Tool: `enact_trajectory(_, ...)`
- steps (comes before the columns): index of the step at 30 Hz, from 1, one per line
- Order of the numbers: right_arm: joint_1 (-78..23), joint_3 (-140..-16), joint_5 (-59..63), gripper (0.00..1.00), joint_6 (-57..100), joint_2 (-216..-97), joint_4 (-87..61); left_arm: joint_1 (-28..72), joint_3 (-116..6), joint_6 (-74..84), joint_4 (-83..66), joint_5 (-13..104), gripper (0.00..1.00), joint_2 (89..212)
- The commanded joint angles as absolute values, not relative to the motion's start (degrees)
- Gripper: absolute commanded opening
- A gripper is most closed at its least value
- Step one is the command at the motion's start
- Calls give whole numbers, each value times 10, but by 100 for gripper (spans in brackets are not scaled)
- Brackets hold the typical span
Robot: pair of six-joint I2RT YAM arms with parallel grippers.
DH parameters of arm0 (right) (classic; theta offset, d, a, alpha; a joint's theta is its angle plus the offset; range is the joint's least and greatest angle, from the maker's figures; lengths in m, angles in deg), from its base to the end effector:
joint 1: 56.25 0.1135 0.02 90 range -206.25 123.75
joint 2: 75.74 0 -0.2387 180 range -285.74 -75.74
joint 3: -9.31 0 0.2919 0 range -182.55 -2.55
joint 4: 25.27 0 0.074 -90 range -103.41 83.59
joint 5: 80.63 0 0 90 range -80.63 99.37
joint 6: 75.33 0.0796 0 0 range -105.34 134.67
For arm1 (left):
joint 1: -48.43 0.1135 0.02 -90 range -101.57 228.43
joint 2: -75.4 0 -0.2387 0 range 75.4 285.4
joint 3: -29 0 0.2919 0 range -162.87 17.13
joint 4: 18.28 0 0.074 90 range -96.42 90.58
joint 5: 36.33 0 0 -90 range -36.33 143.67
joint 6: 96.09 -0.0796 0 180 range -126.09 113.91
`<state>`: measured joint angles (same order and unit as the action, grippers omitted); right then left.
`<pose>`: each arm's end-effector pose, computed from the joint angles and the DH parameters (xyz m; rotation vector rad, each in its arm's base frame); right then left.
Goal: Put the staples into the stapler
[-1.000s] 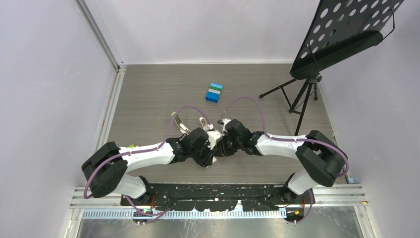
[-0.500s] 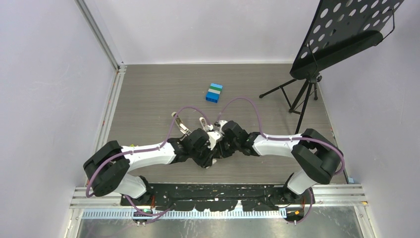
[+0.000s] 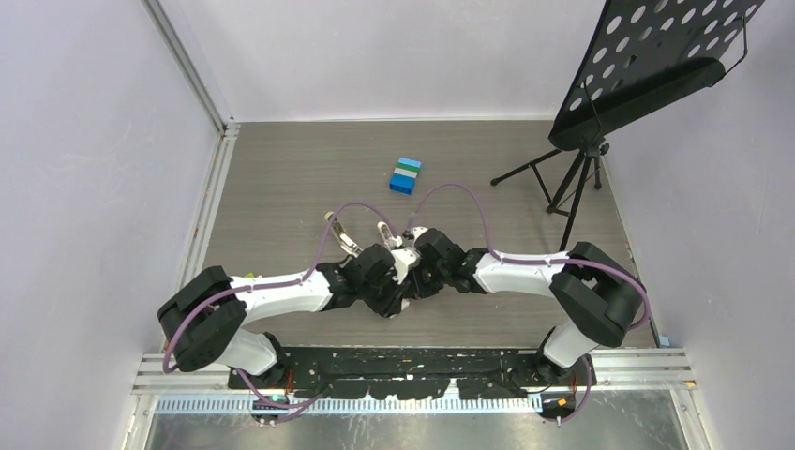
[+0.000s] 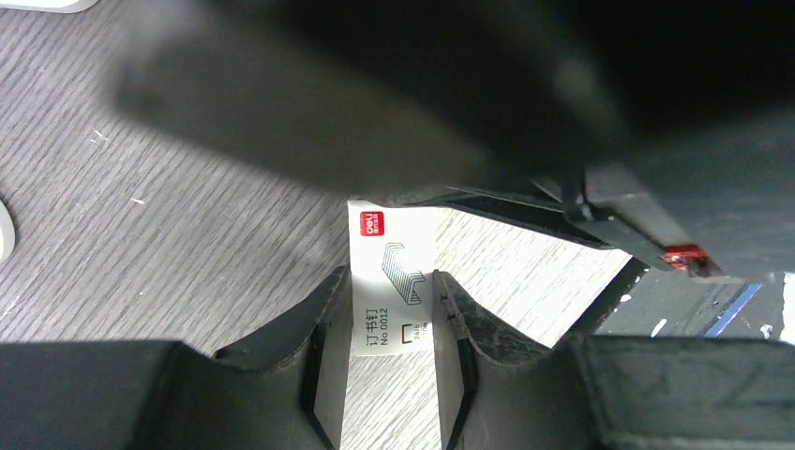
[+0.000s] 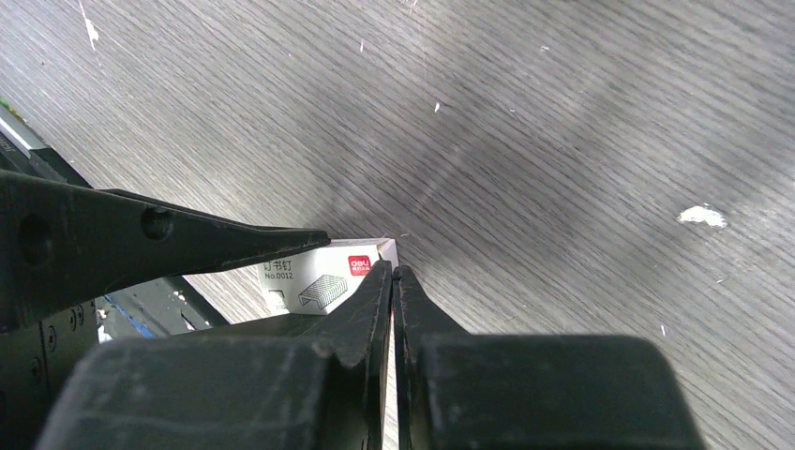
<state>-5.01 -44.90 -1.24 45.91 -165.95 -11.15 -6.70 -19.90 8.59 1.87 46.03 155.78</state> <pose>0.2106 0.2857 0.0638 -0.5417 2.5641 0.8093 0.1765 -0.2718 0.0765 0.9514 2.4083 -0.6572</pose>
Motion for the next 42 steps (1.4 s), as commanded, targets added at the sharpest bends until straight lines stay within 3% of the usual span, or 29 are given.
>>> enact_trajectory(1, -41, -468, 14, 8, 441, -1669, -94, -70, -194, 87, -31, 458, 29, 1540)
enact_trajectory(8, -30, -478, 16, 8, 440, -1685, -92, -70, -180, 90, -58, 458, 29, 1544)
enact_trajectory(13, -27, -482, 50, 0, 439, -1681, -76, -70, -178, 90, -52, 464, 29, 1545)
enact_trajectory(27, -26, -464, 169, 0, 432, -1625, -47, -70, -166, 93, -15, 477, 35, 1520)
enact_trajectory(35, -24, -456, 144, 0, 437, -1614, -64, -70, -171, 146, 20, 530, 56, 1495)
enact_trajectory(42, -15, -454, 157, 1, 459, -1623, -69, -70, -190, 335, 134, 650, 61, 1450)
